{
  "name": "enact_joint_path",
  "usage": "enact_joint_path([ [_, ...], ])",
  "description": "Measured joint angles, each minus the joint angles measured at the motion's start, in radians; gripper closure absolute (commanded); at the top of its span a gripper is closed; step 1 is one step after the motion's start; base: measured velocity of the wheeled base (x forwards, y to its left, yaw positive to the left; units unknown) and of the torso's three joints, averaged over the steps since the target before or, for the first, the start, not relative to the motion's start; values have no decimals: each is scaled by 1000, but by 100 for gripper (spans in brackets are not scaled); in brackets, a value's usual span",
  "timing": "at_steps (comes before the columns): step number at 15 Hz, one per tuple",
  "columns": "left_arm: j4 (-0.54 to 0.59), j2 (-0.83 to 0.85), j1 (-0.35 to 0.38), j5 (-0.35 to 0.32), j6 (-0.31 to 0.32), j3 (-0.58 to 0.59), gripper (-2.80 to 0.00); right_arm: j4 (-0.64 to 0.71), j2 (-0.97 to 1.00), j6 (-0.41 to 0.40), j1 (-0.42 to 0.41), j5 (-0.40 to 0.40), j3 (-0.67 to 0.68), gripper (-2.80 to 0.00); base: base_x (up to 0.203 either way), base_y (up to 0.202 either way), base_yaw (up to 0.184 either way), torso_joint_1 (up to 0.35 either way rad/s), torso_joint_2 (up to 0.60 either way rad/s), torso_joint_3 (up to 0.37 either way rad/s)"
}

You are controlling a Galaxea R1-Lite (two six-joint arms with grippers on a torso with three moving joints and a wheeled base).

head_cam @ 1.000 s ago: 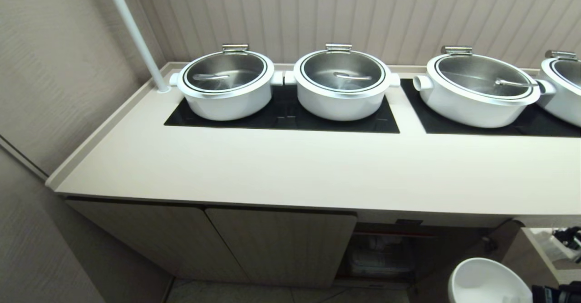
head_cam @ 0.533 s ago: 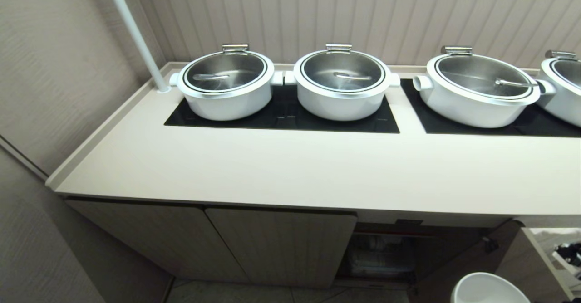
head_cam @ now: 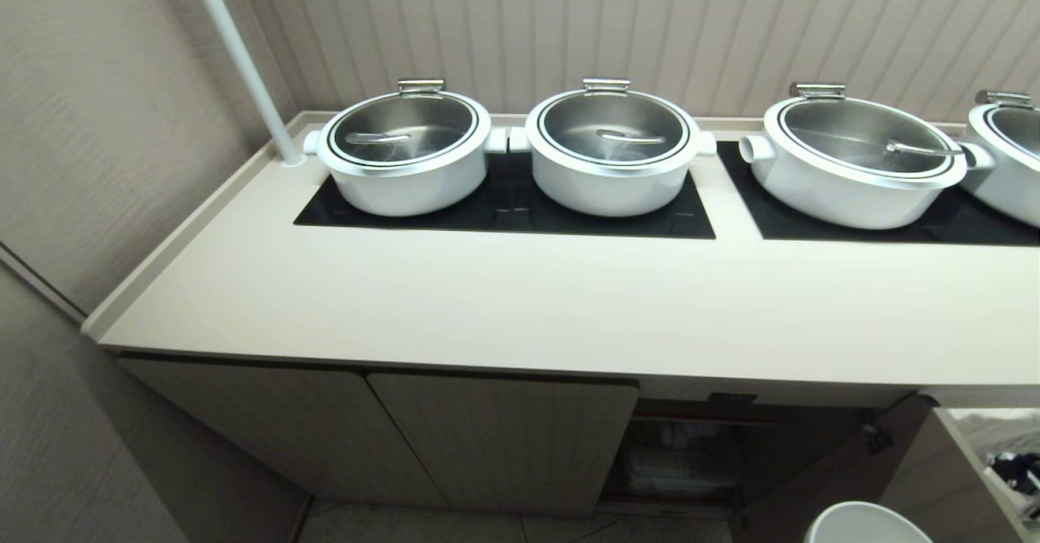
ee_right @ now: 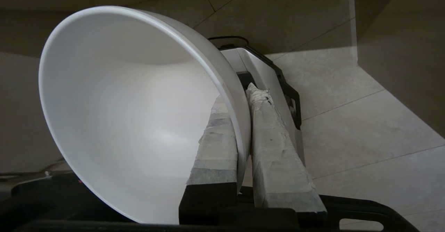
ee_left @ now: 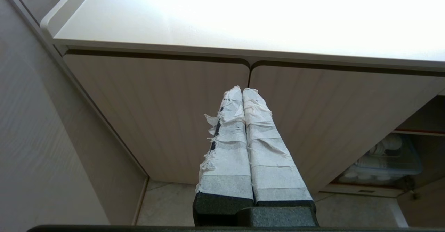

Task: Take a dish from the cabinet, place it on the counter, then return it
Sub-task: Put it back into the cabinet

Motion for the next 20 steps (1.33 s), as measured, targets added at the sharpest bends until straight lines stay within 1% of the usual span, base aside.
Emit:
enact_joint_path([
  [2,0,0,0,0,0,0,0,0,2,44,0,0,1,0,0,0,0,0,0,0],
  [4,0,0,0,0,0,0,0,1,2,61,-2,-1,2,0,0,0,0,0,0,0],
  [12,0,0,0,0,0,0,0,0,-5,64,-1,-18,-5,0,0,0,0,0,0,0],
  [20,0,0,0,0,0,0,0,-2,-6,64,0,-19,-16,0,0,0,0,0,0,0],
])
